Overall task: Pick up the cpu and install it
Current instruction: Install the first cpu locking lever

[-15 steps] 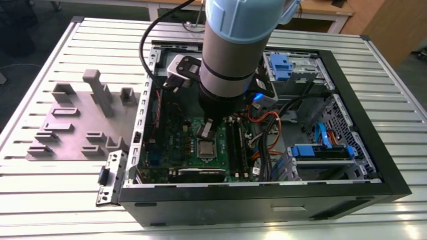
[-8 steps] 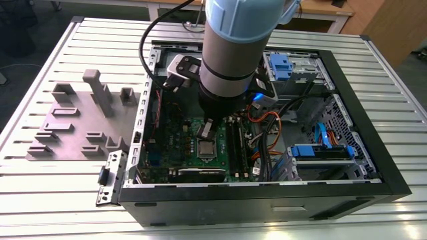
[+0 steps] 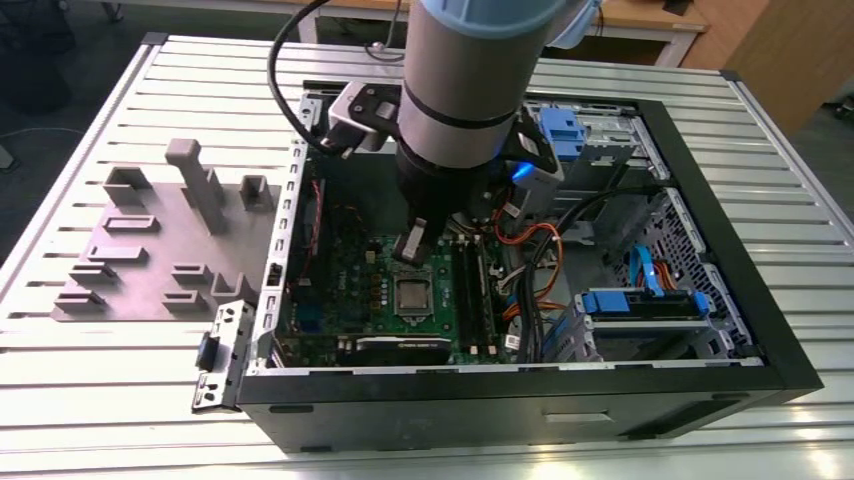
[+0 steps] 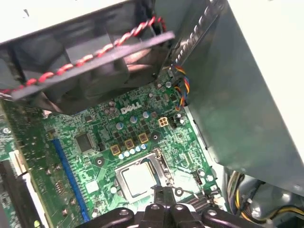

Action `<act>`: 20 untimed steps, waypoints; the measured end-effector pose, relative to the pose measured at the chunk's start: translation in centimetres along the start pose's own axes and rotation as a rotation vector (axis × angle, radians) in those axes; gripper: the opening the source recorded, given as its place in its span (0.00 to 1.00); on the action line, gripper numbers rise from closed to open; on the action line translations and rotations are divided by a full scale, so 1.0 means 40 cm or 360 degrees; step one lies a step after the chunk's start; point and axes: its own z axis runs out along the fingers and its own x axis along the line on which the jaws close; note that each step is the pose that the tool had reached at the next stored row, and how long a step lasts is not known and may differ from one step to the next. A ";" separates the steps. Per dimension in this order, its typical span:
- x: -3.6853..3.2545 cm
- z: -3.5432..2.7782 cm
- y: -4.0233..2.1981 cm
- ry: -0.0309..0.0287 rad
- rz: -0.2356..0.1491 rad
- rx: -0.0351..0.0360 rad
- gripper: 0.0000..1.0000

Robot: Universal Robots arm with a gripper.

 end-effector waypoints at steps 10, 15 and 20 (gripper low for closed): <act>-0.001 0.000 -0.003 -0.00006 0.0000 0.0001 0.11; -0.007 0.003 -0.012 0.00003 -0.0014 0.0000 0.11; -0.007 0.005 -0.012 0.00111 -0.0146 -0.0014 0.11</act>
